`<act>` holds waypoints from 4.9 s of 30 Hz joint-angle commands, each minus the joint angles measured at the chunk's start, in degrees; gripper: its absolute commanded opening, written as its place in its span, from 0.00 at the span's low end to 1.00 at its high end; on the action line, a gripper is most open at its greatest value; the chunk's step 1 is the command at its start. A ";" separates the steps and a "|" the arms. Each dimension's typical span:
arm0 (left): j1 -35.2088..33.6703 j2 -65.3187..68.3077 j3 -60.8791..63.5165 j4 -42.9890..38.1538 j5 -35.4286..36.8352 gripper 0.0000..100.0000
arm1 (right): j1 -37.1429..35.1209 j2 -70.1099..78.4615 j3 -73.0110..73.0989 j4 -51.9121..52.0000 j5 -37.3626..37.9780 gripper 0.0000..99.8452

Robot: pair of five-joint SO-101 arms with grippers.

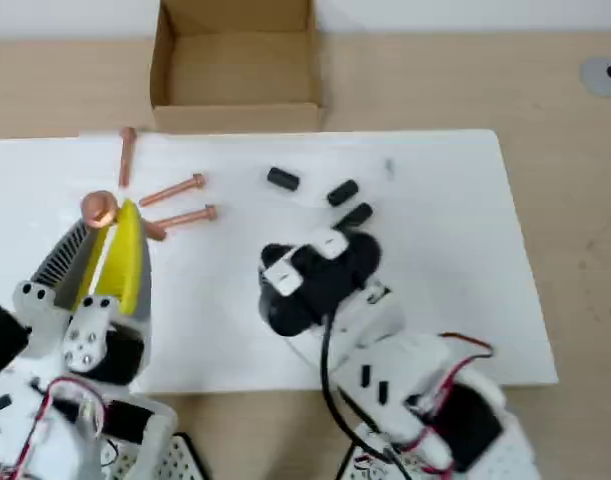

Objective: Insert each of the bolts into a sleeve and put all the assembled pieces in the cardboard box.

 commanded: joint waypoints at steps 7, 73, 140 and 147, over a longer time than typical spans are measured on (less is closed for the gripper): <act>15.65 8.92 -17.93 9.41 0.35 0.01 | -8.84 -3.56 11.38 -11.78 0.09 0.01; 14.15 -9.80 13.63 3.25 2.99 0.01 | -9.80 -3.91 10.77 -14.15 -4.04 0.01; 12.04 -9.80 20.22 9.32 10.37 0.19 | -9.71 -3.56 10.77 -14.07 -3.78 0.01; 12.04 -9.54 16.53 13.10 10.29 0.20 | -9.71 -3.47 10.77 -13.98 -3.78 0.01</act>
